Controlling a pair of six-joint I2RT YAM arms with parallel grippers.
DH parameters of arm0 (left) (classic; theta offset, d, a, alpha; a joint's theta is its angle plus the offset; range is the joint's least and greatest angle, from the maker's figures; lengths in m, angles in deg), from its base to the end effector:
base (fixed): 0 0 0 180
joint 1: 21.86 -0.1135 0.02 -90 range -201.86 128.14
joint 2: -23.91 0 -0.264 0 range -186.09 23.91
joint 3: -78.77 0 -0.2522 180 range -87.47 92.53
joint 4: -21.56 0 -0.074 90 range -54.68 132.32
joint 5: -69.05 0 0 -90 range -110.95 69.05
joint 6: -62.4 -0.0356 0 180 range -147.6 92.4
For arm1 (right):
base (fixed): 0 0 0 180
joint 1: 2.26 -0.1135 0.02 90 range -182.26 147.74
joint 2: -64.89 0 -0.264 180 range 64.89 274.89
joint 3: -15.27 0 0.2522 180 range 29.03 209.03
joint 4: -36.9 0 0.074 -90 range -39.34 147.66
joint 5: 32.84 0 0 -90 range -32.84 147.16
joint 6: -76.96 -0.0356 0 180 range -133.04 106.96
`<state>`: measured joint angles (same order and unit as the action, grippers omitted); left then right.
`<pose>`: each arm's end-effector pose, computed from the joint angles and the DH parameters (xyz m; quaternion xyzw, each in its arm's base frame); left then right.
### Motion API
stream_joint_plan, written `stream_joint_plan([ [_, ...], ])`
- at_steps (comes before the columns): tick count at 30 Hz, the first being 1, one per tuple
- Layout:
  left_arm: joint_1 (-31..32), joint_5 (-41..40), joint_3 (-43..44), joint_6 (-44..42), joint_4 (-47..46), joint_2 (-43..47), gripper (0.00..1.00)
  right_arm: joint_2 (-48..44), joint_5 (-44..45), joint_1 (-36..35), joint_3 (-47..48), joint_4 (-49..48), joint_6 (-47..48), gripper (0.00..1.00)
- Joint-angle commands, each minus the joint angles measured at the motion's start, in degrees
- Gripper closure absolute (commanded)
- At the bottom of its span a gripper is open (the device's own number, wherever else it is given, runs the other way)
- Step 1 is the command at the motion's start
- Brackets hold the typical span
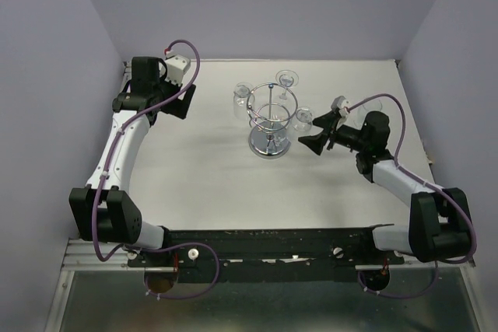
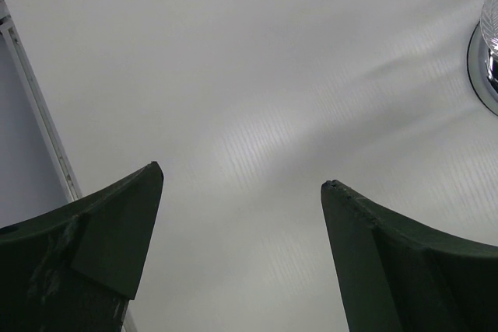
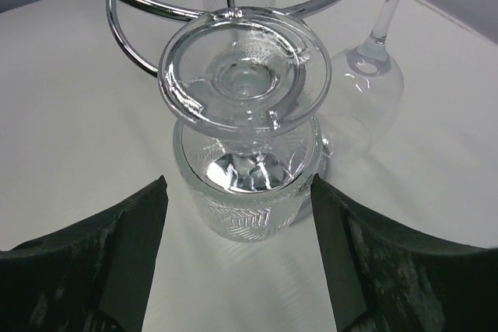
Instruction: Take the wine glass off the wine glass rack
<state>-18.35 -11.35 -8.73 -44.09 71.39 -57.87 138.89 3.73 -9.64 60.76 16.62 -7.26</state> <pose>0.3138 -0.0252 0.3529 0.1917 0.8799 -0.0267 0.4339 0.2572 0.0621 0.2333 -0.3697 0.6372 0.3480 0.5799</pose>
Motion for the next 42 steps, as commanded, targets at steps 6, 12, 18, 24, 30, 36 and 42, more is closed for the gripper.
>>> stream_joint_plan([
  [6,0.36,-0.99,-0.6,2.08,-0.39,0.04,0.01,3.34,4.21,-2.73,3.25,-5.77,-3.58,0.18],
  [12,0.36,-1.34,-1.75,1.64,-0.13,0.83,0.01,4.93,4.74,-3.61,4.05,-5.68,-3.41,0.18],
  [18,0.36,-1.08,-2.27,1.64,-0.22,1.09,0.01,5.37,4.91,-3.79,4.31,-5.07,-3.06,0.19],
  [24,0.45,-0.64,-2.36,1.81,-0.3,0.83,0.01,4.93,6.58,-3.79,3.52,-4.54,-2.88,0.22],
  [30,0.53,0.06,-2.54,1.72,-0.13,0.65,0.01,3.17,7.02,-3.79,1.94,-4.01,-1.65,0.32],
  [36,0.8,0.94,-2.98,1.81,-0.04,0.83,0.01,2.03,8.69,-3.79,1.41,-3.49,-1.91,0.46],
  [42,1.24,0.94,-3.59,1.81,-0.3,1.27,0.01,0.89,10.8,-3.78,1.93,-2.0,-1.83,0.51],
])
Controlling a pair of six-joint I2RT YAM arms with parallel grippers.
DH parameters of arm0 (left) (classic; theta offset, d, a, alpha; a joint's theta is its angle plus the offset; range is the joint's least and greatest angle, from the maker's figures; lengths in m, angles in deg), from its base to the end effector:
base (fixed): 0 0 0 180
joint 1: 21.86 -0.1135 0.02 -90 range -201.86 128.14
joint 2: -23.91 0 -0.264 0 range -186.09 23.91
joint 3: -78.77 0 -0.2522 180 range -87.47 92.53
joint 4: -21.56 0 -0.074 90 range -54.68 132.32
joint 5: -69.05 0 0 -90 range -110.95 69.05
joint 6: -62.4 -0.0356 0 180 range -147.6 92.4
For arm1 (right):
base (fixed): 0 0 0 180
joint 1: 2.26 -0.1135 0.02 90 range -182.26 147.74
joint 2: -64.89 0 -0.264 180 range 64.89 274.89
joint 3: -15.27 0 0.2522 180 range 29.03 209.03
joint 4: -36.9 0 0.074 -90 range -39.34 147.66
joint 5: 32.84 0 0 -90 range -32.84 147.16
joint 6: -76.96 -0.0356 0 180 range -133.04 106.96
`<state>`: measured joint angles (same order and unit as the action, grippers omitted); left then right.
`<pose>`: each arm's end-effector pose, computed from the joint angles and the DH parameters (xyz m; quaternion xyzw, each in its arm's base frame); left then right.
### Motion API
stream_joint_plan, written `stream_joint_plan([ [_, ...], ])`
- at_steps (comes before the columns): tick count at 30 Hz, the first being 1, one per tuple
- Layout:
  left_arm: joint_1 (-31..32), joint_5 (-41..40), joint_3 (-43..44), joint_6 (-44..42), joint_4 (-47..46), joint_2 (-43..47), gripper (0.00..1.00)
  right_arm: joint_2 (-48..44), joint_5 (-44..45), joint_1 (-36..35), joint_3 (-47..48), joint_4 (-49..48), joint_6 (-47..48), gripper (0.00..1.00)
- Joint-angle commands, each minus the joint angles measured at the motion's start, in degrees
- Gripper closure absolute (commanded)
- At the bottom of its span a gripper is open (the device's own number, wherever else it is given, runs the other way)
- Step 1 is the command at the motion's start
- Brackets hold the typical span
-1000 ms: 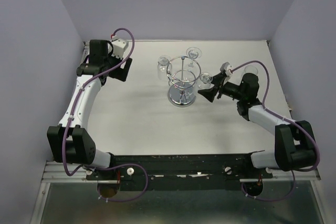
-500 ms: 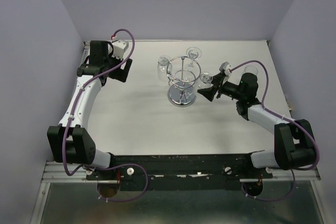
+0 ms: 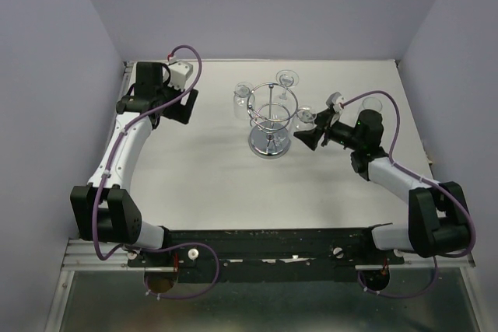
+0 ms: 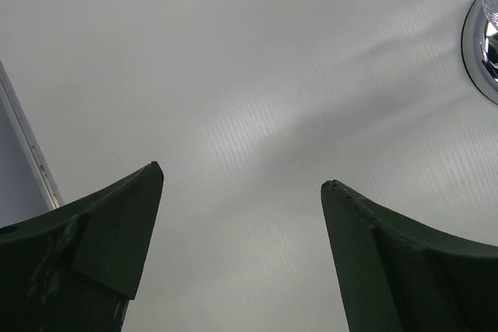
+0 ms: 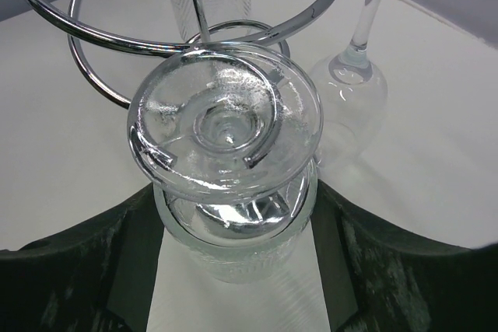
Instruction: Take the wine glass off the wine glass rack
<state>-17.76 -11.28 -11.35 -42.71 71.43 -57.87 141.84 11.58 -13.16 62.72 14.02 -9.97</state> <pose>0.3121 -0.0284 0.3377 0.1857 0.8910 -0.0375 0.4126 0.2683 0.0776 0.2351 -0.3394 0.6520 0.3304 0.5920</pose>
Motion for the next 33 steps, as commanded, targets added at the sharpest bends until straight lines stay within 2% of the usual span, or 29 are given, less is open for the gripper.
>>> stream_joint_plan([
  [1,0.82,0.96,-1.06,0.52,-0.43,1.44,0.01,-2.33,3.04,-0.27,0.14,0.87,0.8,0.52],
  [13,1.35,1.23,-2.03,1.23,-2.98,2.59,0.01,-6.98,5.5,-0.27,0.32,5.96,2.9,0.54],
  [17,1.79,0.62,-1.5,0.88,-3.86,2.94,0.01,-9.44,6.64,-0.27,0.5,10.0,3.17,0.55],
  [19,2.49,-2.36,-2.11,0.7,-5.61,3.64,0.01,-10.59,7.96,-0.18,0.76,12.72,2.47,0.57],
  [26,3.37,-2.11,-2.29,-0.62,-7.55,7.77,0.01,-17.17,8.93,-0.27,0.58,22.74,0.01,0.57],
  [29,5.21,0.68,-1.32,-4.47,-7.12,12.41,0.01,-21.3,9.11,-0.35,2.25,29.94,-0.17,0.56],
  [33,10.03,9.04,-2.02,-15.45,-2.3,19.54,0.03,-25.18,6.83,-0.27,5.58,40.21,-1.31,0.56],
])
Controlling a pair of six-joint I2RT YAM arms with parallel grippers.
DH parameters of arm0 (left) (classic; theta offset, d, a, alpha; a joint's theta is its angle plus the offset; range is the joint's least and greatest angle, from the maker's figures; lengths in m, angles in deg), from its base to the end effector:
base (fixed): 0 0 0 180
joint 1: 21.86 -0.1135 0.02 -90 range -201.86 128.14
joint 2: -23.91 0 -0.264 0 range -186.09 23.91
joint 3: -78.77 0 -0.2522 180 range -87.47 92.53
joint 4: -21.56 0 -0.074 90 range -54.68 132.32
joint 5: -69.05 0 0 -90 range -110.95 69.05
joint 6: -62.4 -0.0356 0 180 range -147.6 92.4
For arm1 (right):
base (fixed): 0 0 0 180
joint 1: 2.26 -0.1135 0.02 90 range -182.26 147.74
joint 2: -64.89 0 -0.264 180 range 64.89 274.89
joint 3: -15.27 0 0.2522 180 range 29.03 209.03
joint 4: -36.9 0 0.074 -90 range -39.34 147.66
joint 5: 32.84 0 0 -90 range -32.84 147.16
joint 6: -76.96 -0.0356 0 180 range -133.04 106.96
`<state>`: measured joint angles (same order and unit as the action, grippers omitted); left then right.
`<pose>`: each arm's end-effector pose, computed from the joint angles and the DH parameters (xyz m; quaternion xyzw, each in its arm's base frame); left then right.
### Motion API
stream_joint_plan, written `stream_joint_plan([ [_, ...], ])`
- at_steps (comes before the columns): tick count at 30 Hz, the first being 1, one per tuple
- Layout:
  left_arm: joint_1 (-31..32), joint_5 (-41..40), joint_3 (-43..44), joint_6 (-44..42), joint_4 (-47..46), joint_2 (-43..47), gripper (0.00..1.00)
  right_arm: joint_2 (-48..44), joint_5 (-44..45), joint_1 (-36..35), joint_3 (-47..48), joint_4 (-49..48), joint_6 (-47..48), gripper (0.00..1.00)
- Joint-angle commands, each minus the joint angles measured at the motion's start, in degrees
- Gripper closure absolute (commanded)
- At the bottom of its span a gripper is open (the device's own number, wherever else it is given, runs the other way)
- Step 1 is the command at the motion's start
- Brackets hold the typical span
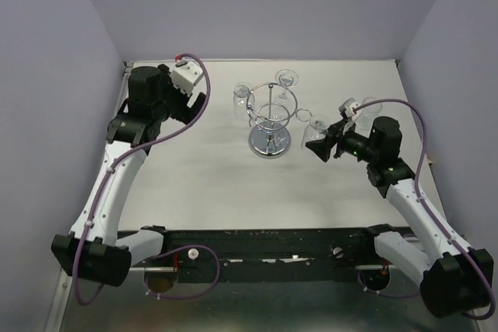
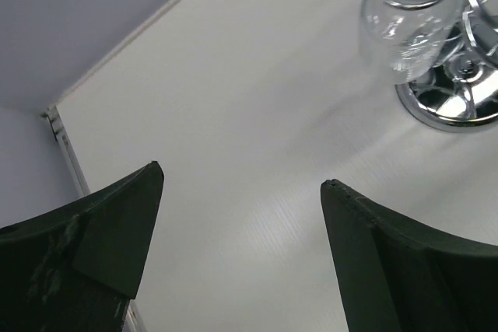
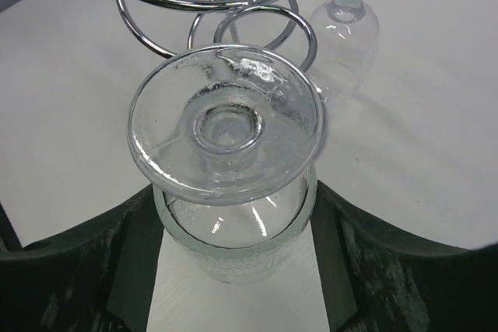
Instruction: Take the wine glass off the wine glass rack
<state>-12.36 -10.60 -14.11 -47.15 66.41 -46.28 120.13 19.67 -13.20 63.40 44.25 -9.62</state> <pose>0.2634 -0.0506 0.3843 0.2590 0.8144 -0.0320 0.5183 0.2107 0.0628 0.2736 -0.2888 0.7181 0.2915 0.5621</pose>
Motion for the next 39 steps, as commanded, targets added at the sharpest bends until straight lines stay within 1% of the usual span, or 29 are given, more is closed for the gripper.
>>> stream_joint_plan([
  [1,6.65,8.89,0.99,-13.73,5.27,9.01,0.05,-3.56,-2.31,-0.22,5.7,12.02,-2.27,0.56],
  [3,10.61,9.6,0.21,-17.44,8.45,11.38,0.07,-3.13,-3.89,-0.22,7.2,15.36,-5.16,0.56],
  [5,14.3,10.65,-1.55,-19.03,9.07,14.19,0.09,-2.34,-6.52,-0.31,8.69,18.71,-6.58,0.56],
  [8,20.8,12.33,-3.66,-21.93,9.16,16.93,0.12,-1.11,-13.81,-0.22,9.66,21.35,-7.29,0.57],
  [10,26.16,11.45,-3.4,-23.6,10.21,16.58,0.17,0.12,-19.52,-0.22,11.06,25.37,-5.63,0.58],
  [13,33.9,10.04,-1.74,-26.06,12.32,14.3,0.25,1.18,-24.89,-0.22,11.68,30.31,-2.03,0.59],
  [17,40.94,8.2,0.37,-28.79,13.47,10.96,0.28,0.66,-28.33,-0.22,10.28,33.39,1.85,0.59],
  [20,43.76,7.41,1.34,-28.7,13.38,8.68,0.3,-0.57,-30.52,-0.22,8.27,33.57,1.42,0.59],
  [22,45.95,7.23,1.69,-28.61,13.3,6.57,0.32,-1.62,-31.84,-0.22,6.51,31.92,-1.38,0.59],
  [23,47.01,7.4,1.61,-28.79,12.86,5.6,0.34,-1.98,-32.2,-0.22,5.19,30.51,-3.23,0.59],
  [26,48.33,9.86,-0.67,-29.49,8.13,3.93,0.39,-4.09,-31.33,-0.31,1.85,24.45,-14.54,0.59],
  [29,48.34,9.08,-1.99,-28.27,3.38,3.66,0.41,-5.67,-31.32,-0.84,2.02,24.17,-20.19,0.59],
  [31,48.34,8.2,-4.18,-27.39,-0.31,4.71,0.42,-6.98,-30.62,-1.01,1.23,25.13,-21.17,0.59],
  [34,49.03,8.02,-7.53,-28.08,-4.19,5.25,0.45,-7.96,-31.05,-1.01,0.53,28.47,-18.2,0.59],
  [37,50.27,7.76,-6.13,-28.09,-4.63,2.0,0.47,-8.05,-32.19,-1.01,0.61,31.19,-14.24,0.59],
  [39,50.88,7.5,-5.16,-26.95,-5.95,-0.37,0.48,-7.26,-32.81,-1.1,1.05,32.16,-13.44,0.59],
])
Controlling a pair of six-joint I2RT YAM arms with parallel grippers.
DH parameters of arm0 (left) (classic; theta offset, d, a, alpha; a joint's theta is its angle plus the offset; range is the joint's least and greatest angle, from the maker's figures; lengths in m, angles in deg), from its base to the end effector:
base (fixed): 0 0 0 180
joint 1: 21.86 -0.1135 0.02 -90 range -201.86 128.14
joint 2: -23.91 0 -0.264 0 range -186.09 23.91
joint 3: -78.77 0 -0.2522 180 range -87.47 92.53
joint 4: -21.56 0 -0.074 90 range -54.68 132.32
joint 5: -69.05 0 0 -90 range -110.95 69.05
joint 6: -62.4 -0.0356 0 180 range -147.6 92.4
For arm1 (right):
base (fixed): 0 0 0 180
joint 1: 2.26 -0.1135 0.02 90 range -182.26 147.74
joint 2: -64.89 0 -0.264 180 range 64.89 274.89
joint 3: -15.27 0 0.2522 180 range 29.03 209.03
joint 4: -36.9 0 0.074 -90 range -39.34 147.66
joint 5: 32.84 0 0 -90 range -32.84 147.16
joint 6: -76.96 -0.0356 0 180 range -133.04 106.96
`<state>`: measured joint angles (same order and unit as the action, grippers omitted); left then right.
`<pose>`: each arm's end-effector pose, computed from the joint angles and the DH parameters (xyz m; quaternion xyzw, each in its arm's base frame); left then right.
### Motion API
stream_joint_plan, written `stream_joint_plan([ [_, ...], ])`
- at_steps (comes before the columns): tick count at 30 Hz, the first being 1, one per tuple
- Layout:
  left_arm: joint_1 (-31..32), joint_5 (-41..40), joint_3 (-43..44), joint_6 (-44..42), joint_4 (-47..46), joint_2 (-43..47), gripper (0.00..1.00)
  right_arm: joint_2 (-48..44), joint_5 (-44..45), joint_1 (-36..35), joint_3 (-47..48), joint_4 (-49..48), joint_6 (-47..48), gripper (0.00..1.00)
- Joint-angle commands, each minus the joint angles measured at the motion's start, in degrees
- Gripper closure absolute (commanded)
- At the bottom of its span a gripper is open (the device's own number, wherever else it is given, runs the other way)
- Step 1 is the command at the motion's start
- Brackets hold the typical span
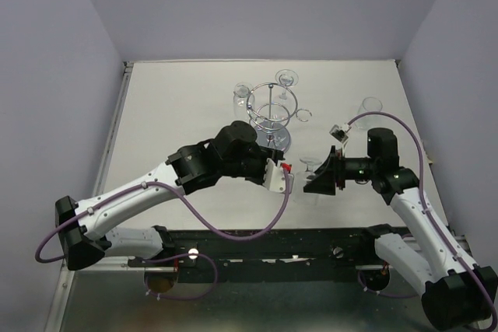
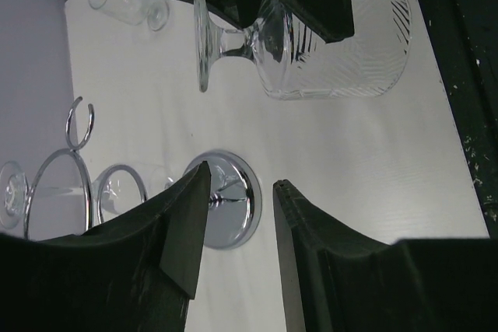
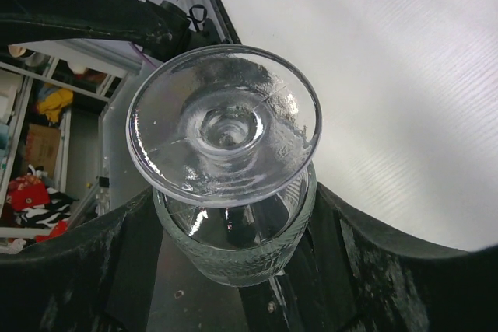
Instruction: Take the wine glass off the wine glass rack
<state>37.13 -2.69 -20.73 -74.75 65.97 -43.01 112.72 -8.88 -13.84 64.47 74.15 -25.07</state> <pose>0.1214 -0.2236 0.3603 0.7334 0.4533 -0.1875 0.4706 0.1566 0.0653 0.2634 -0.2450 0.7477 0.5531 0.2741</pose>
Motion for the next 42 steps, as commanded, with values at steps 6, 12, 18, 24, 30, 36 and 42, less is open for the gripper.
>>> stream_joint_plan([
  [6,2.01,-1.3,4.01,0.67,-8.07,-8.75,0.43,-0.72,-3.39,-0.38,-2.3,-3.52,-2.1,0.59],
  [12,2.02,-2.79,5.85,-1.36,-7.63,-12.45,0.41,-0.37,-3.3,-0.38,-4.06,-6.26,-5.46,0.6],
  [18,2.02,-1.21,5.77,-1.36,-9.21,-14.2,0.43,0.94,-3.22,-0.38,-4.68,-9.15,-8.27,0.6],
  [24,1.23,0.1,6.12,-1.71,-9.82,-15.43,0.45,2.26,-2.52,-0.38,-5.12,-12.06,-10.82,0.6],
  [30,0.43,1.16,7.88,-1.71,-9.39,-17.54,0.51,3.58,-2.07,-0.38,-4.42,-11.88,-11.0,0.6],
  [36,0.26,1.34,10.42,-1.18,-8.77,-20.27,0.56,5.16,-2.34,-0.29,-3.89,-12.15,-11.0,0.6],
  [42,0.08,1.78,11.92,-1.88,-6.84,-21.76,0.65,6.39,-2.69,-0.47,-3.62,-13.55,-11.26,0.6],
])
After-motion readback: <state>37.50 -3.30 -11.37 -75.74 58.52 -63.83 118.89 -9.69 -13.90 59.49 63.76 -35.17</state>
